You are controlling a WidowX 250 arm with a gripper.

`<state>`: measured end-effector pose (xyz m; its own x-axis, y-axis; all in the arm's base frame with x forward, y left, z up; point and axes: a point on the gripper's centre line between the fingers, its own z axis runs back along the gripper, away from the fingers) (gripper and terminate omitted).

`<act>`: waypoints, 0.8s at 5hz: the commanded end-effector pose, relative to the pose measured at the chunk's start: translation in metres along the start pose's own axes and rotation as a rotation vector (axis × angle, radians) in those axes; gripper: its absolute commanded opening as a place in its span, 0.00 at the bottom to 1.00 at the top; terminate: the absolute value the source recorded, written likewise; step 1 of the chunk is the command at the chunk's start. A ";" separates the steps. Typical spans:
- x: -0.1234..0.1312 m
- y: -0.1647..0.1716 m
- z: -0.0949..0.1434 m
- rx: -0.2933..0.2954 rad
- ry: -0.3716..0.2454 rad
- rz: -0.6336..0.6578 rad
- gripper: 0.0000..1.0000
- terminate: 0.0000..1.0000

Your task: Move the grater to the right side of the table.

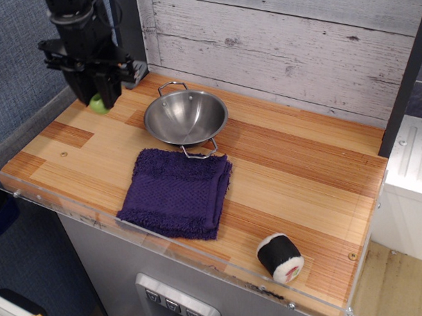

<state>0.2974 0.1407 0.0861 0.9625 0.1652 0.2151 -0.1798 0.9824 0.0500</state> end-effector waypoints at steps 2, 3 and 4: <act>0.034 -0.106 0.086 -0.090 -0.201 -0.219 0.00 0.00; 0.026 -0.143 0.088 -0.128 -0.193 -0.290 0.00 0.00; 0.013 -0.166 0.083 -0.187 -0.178 -0.336 0.00 0.00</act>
<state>0.3348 -0.0293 0.1421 0.9303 -0.1595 0.3303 0.1832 0.9822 -0.0417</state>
